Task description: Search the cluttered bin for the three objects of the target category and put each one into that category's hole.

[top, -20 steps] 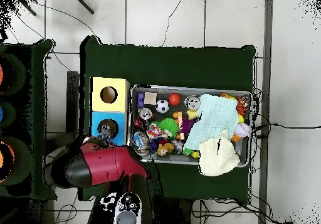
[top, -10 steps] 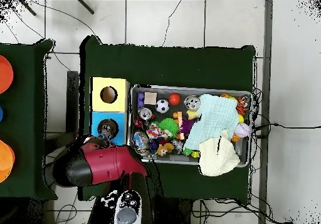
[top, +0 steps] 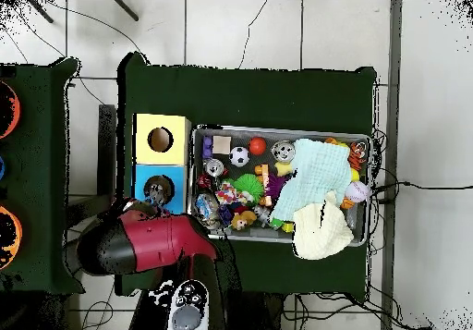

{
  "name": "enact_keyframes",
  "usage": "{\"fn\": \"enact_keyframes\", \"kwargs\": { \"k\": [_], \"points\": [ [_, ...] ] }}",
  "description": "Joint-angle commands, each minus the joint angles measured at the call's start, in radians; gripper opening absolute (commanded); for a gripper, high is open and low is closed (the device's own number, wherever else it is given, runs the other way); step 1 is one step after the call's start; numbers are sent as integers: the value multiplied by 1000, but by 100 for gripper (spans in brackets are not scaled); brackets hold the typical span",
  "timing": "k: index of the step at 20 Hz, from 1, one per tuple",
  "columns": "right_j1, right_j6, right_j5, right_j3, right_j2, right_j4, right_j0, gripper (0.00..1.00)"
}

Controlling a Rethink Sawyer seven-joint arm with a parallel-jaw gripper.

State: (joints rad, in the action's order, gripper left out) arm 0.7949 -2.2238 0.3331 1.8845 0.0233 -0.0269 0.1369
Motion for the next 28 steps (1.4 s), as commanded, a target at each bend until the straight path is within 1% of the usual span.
{"fn": "enact_keyframes", "kwargs": {
  "k": [1, 5, 7, 8, 10, 13, 20, 21, 23, 24, 26, 28],
  "points": [
    [-74, -49, -29, -9, -23, -62, 5, 0],
    [-79, -53, -31, -14, -16, -63, 12, 0],
    [-79, -47, -54, -17, -12, -75, 13, 0],
    [-78, -44, -46, -21, -11, -75, 13, 0],
    [-73, -66, -31, -22, 10, -65, 33, 0],
    [-75, -61, -28, -30, 15, -63, 37, 0],
    [-84, -57, -51, -40, 27, -69, 47, 0],
    [-83, -49, -77, -37, 21, -76, 39, 100],
    [-80, -43, -89, -34, 16, -82, 32, 100],
    [-80, -36, -79, -39, 19, -87, 35, 100],
    [-74, -55, -49, -38, 41, -77, 56, 100],
    [-75, -64, -60, -30, 30, -68, 47, 100]
  ]
}}
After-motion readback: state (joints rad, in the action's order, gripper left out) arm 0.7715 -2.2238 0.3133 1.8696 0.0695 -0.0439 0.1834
